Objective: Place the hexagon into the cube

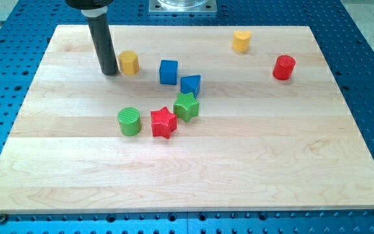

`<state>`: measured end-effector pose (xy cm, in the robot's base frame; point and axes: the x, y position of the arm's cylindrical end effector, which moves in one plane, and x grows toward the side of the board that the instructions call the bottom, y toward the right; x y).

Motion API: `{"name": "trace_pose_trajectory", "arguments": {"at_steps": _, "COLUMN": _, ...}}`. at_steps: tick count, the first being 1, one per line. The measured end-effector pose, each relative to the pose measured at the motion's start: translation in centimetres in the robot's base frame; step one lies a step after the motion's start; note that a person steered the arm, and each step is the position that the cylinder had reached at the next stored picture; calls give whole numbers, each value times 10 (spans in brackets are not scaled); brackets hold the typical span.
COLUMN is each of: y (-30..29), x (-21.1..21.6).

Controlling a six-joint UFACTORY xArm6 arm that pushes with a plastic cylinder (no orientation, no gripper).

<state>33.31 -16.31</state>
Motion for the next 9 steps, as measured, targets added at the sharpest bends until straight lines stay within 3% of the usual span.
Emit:
{"name": "trace_pose_trajectory", "arguments": {"at_steps": 3, "y": 33, "x": -45}}
{"name": "trace_pose_trajectory", "arguments": {"at_steps": 5, "y": 51, "x": -3}}
{"name": "trace_pose_trajectory", "arguments": {"at_steps": 7, "y": 46, "x": -43}}
{"name": "trace_pose_trajectory", "arguments": {"at_steps": 9, "y": 55, "x": 14}}
